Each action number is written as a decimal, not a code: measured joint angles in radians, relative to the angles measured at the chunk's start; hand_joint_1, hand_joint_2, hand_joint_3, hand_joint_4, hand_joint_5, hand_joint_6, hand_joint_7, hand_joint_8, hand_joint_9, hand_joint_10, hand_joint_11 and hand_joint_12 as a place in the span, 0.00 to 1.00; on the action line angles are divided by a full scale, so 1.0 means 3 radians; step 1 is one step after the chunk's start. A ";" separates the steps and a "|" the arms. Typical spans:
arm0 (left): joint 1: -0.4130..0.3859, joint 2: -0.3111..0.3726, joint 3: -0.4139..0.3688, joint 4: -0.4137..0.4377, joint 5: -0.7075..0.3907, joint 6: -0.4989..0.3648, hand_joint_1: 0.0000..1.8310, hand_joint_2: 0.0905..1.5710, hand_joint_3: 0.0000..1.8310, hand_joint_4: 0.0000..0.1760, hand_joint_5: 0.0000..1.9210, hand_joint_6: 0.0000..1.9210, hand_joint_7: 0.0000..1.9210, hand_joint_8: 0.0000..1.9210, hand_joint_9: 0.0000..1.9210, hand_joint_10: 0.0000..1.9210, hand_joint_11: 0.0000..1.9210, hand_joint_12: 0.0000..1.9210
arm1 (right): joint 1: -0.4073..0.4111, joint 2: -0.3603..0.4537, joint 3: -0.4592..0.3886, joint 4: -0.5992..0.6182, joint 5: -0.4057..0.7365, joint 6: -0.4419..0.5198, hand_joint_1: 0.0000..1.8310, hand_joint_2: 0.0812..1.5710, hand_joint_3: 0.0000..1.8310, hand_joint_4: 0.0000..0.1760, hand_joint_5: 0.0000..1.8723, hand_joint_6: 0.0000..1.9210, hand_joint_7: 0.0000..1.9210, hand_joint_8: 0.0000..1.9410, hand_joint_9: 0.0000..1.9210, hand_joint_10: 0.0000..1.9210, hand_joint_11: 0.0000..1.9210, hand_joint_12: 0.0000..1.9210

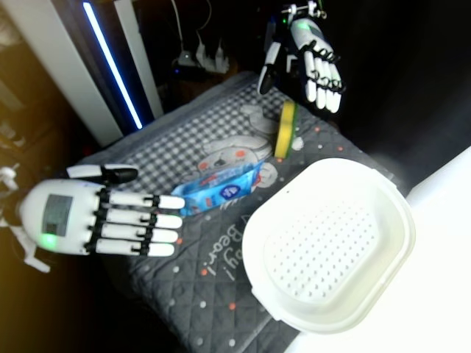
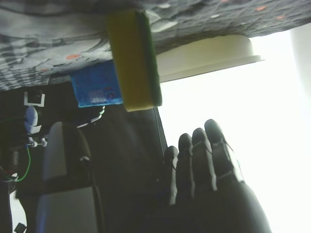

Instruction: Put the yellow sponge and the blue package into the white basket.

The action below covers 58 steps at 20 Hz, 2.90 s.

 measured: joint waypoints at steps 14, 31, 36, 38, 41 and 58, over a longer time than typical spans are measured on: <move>-0.0161 -0.0209 0.0219 -0.0060 0.0272 0.0003 0.44 0.59 0.00 0.00 0.20 0.00 0.16 0.00 0.13 0.00 0.00 0.35 | 0.0707 -0.0257 0.0200 -0.0413 -0.0326 0.0000 0.38 0.54 0.00 0.86 0.07 0.00 0.04 0.00 0.01 0.00 0.00 0.06; -0.0178 -0.0584 0.0455 -0.0191 0.0547 0.0018 0.41 0.67 0.00 0.00 0.28 0.01 0.30 0.02 0.29 0.04 0.05 0.70 | 0.0716 -0.0680 0.0285 -0.0233 -0.0364 -0.0064 0.37 0.52 0.00 1.00 0.04 0.00 0.11 0.00 0.11 0.01 0.00 0.54; -0.0206 -0.0623 0.0500 -0.0167 0.0662 0.0041 0.16 0.96 0.01 0.00 0.06 0.00 0.12 0.00 0.13 0.07 0.00 0.38 | 0.0778 -0.0834 0.0285 -0.0282 -0.0519 -0.0008 0.43 0.52 0.00 1.00 0.05 0.00 0.02 0.00 0.04 0.01 0.00 0.38; -0.0215 -0.0631 0.0515 -0.0207 0.0680 0.0032 0.01 0.94 0.00 0.00 0.09 0.00 0.12 0.00 0.17 0.01 0.02 0.45 | 0.0778 -0.0914 0.0285 -0.0287 -0.0573 0.0004 0.43 0.50 0.00 1.00 0.06 0.00 0.02 0.00 0.04 0.00 0.00 0.34; -0.0233 -0.0645 0.0529 -0.0189 0.0708 0.0027 0.00 0.80 0.00 0.00 0.08 0.00 0.15 0.00 0.18 0.00 0.01 0.48 | 0.0778 -0.0974 0.0290 -0.0317 -0.0614 0.0023 0.48 0.50 0.00 1.00 0.09 0.00 0.03 0.00 0.07 0.00 0.01 0.36; -0.0225 -0.0657 0.0530 -0.0228 0.0689 0.0031 0.69 0.70 0.00 0.00 0.49 0.44 0.52 0.60 0.48 0.43 0.36 0.77 | 0.0841 -0.1029 0.0482 -0.0262 -0.0450 0.0053 0.74 0.66 0.00 0.00 0.53 0.44 0.59 0.34 0.60 0.45 0.55 0.50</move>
